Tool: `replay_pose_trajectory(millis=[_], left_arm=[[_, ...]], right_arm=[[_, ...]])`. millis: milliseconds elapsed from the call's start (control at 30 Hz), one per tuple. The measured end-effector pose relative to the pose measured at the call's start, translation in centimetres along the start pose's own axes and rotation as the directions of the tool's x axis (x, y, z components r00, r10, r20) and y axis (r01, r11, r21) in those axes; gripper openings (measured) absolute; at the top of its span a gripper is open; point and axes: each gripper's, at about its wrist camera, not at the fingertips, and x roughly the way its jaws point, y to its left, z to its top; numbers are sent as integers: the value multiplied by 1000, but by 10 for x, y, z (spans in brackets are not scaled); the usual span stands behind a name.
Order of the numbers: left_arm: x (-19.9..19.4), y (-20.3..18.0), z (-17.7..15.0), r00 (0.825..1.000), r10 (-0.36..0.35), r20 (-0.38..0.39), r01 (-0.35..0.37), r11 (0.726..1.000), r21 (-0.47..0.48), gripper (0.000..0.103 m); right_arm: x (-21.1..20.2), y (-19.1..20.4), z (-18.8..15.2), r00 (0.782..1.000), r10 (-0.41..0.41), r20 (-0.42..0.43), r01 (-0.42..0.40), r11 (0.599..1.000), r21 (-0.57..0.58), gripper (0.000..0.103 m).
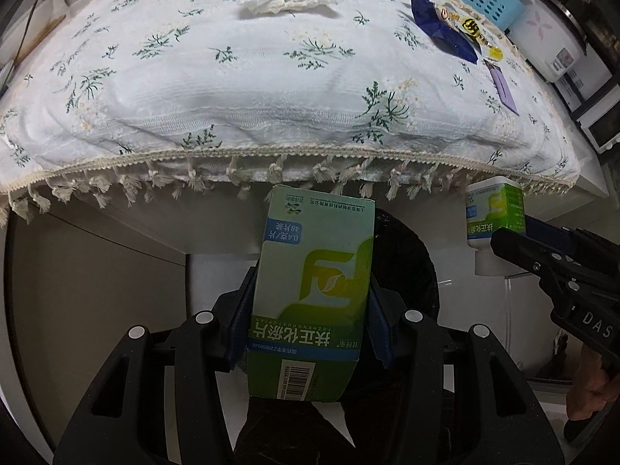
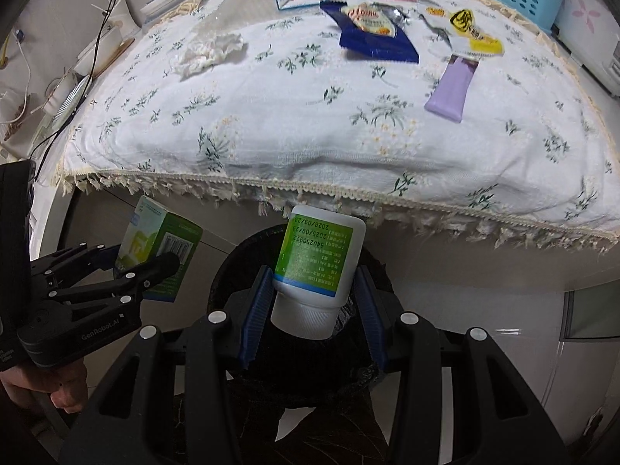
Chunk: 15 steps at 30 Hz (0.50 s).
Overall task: Collect trash
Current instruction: 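Lower the left tool over the black bin and open it to drop the box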
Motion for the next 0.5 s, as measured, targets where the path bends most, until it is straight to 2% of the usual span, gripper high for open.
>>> replay_pose_trajectory(millis=[333,500], left_arm=[[43,0,-15,999,1,-52,-1,1000,-5,49],[62,-9,-13,997,-17,-77,18,1000,8,49]], right_arm=[[42,-24,-17,998,-3,-65,6,999,50,42],[42,-40,-24,997,-19,-74,24,998,64,42]])
